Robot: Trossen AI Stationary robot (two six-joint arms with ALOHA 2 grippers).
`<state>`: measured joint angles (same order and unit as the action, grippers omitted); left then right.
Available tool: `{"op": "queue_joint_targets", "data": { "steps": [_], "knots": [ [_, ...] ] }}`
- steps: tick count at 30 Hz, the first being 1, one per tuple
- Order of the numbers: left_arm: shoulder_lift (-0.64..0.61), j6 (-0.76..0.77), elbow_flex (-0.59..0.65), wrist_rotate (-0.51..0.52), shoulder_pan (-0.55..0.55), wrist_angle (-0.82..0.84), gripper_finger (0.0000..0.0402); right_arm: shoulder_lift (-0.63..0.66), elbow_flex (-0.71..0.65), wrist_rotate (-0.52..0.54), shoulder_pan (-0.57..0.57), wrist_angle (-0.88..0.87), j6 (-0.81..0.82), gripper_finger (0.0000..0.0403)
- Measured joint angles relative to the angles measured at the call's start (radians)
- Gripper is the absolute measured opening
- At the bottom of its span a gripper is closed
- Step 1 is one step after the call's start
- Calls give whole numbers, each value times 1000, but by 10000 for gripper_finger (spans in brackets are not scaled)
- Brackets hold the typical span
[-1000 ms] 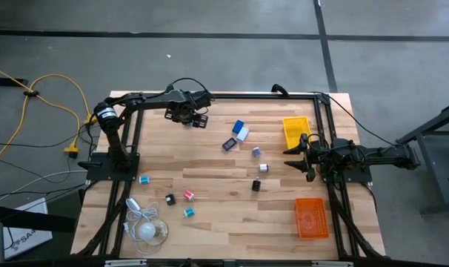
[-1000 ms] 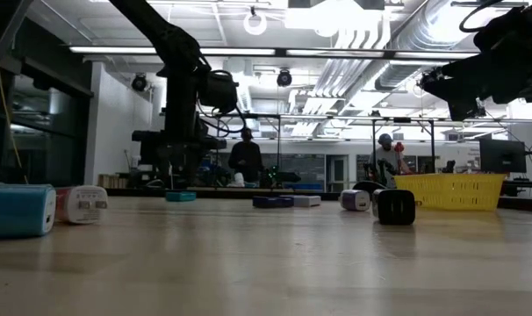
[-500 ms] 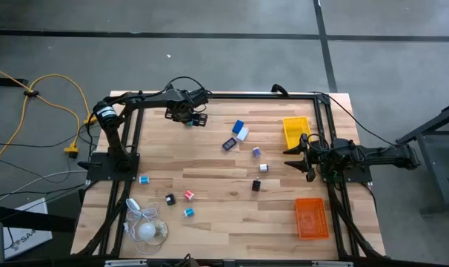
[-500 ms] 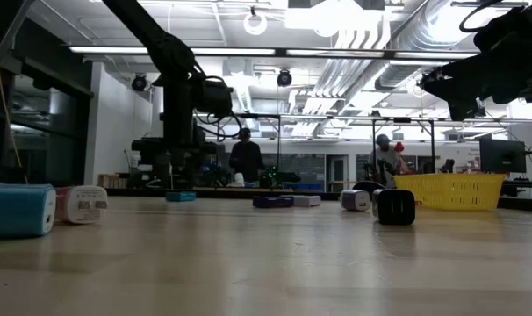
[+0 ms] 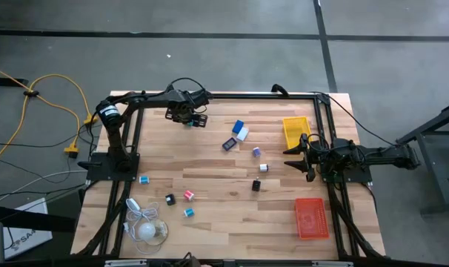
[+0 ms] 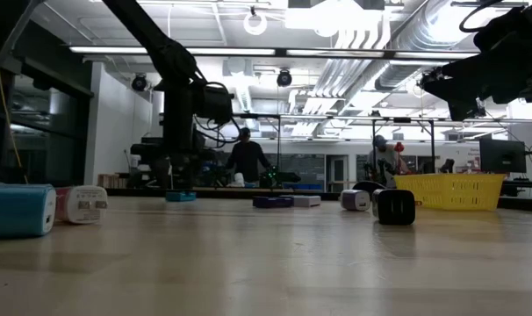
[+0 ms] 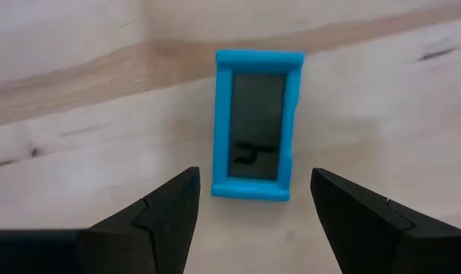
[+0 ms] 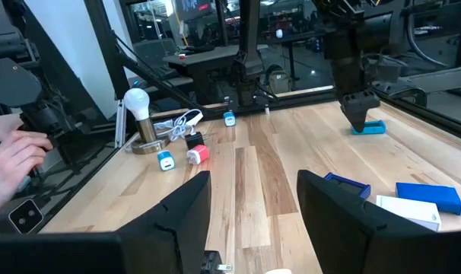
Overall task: Pick & Place Office items
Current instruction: Put the light blue digital clock into the yellow bin
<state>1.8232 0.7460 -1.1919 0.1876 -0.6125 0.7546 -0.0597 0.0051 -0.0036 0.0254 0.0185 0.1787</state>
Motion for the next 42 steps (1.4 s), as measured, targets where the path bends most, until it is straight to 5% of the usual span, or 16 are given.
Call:
{"op": "queue_joint_targets", "data": {
  "steps": [21,42],
  "knots": [
    [28,2,0,-7,-12,-1,241,0,0,0,0,0,0,183],
    [28,5,0,-9,-12,1,159,0,0,0,0,0,0,183]
  ]
}}
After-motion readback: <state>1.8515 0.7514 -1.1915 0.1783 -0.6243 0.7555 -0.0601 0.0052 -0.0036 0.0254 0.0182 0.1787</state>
